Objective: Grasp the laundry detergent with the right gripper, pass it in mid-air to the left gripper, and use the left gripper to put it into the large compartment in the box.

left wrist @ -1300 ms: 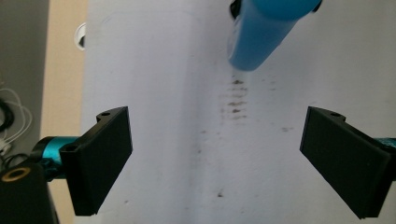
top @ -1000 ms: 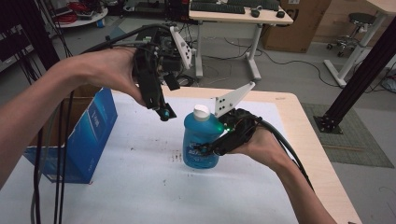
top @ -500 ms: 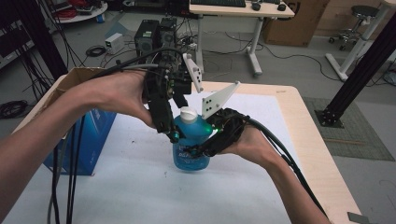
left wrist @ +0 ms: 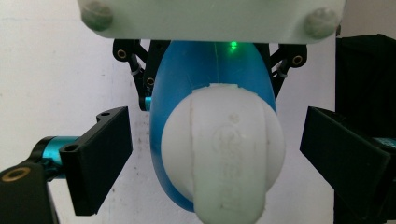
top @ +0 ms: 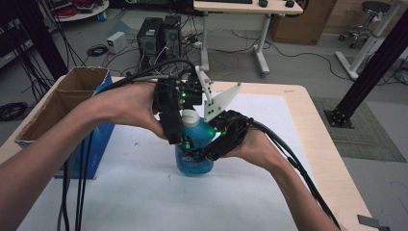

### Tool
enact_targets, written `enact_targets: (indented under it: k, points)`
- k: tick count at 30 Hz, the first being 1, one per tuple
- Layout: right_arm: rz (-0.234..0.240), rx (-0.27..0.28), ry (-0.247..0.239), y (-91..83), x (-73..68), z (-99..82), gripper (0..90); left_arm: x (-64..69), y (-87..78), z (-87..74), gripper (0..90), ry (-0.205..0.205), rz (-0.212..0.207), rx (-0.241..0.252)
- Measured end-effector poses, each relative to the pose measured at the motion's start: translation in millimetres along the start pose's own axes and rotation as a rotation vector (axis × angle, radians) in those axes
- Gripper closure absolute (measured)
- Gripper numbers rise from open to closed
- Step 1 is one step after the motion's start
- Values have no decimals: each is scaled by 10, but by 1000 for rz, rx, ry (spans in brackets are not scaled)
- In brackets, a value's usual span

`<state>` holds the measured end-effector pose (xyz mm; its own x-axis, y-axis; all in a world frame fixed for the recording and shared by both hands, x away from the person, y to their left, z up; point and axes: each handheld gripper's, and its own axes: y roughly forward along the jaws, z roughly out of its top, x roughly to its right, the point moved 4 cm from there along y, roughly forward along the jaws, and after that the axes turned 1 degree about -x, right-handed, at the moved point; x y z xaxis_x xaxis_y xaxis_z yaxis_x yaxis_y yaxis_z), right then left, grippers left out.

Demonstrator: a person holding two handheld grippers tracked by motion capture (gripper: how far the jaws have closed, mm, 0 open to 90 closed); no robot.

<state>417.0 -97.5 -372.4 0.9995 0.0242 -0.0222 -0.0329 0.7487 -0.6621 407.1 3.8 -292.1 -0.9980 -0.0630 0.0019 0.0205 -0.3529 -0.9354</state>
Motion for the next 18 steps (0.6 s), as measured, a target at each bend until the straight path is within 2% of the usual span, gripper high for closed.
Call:
enact_targets:
  k: [7, 18]
  points:
    - [10, -2, 7, 17, -16, -2, 447, -10, 71, 6, 115, 11, 20, -16]
    - [8, 1, 4, 33, -13, -5, 447, -9, 68, -3, 199, 5, 13, -27]
